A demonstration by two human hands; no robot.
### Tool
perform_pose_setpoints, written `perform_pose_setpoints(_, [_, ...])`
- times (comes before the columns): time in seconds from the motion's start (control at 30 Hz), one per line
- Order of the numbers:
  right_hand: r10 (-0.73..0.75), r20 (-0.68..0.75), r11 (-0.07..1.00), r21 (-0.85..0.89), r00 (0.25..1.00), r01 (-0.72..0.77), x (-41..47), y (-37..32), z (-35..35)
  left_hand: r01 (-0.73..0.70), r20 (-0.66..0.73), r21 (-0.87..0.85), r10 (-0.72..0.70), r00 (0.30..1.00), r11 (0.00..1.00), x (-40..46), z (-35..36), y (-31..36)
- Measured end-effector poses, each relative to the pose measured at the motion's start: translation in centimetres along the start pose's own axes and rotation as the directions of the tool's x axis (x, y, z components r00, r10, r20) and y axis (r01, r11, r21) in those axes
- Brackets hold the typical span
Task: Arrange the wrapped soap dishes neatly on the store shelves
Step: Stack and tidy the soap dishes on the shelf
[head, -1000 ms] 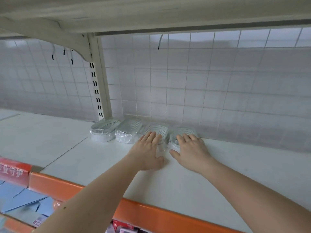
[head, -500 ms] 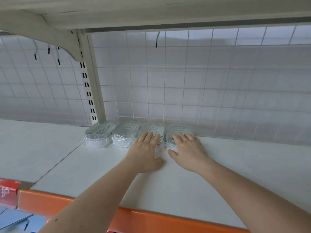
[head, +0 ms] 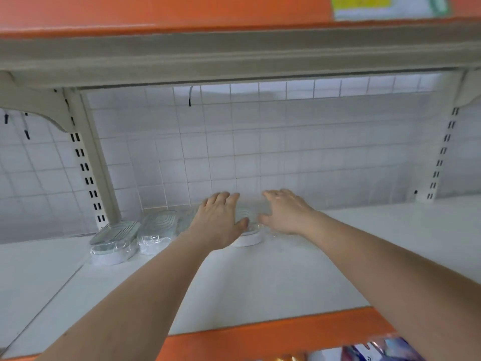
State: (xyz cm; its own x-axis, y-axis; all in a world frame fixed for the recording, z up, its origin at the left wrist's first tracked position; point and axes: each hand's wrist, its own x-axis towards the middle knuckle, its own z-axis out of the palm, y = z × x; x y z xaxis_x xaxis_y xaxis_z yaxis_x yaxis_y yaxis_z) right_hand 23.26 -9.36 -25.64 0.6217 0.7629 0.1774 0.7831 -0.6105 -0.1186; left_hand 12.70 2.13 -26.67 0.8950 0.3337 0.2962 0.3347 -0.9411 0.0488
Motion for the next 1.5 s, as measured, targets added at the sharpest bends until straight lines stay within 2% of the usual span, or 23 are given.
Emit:
perform_pose_setpoints(0.33, [0.211,-0.121,0.975,-0.039,0.970,-0.217,-8.7,7.9,-8.6,-0.238,-0.086,-0.006,0.236,0.968,0.971,0.7,-4.0,11.9])
perform_pose_setpoints(0.6, [0.332,-0.191,0.938,-0.037,0.924,-0.345,-18.2,16.8,-13.7,-0.369,-0.132,-0.001,0.366,0.921,0.929,0.3,-6.7,24.8])
perform_pose_setpoints(1.07, [0.423,-0.198,0.881,-0.138,0.885,-0.452,-35.5,37.5,-20.0,-0.442,-0.164,-0.088,0.425,0.890,0.893,-1.7,-7.1,52.8])
perform_pose_setpoints(1.3, [0.470,-0.195,0.865,-0.092,0.861,-0.493,-39.5,46.8,-20.6,-0.482,-0.100,-0.085,0.474,0.875,0.872,0.8,-5.2,62.6])
perform_pose_setpoints(1.5, [0.531,-0.193,0.832,-0.066,0.825,-0.551,-39.9,56.8,-19.0,-0.506,-0.078,-0.109,0.500,0.862,0.855,5.9,-0.8,70.1])
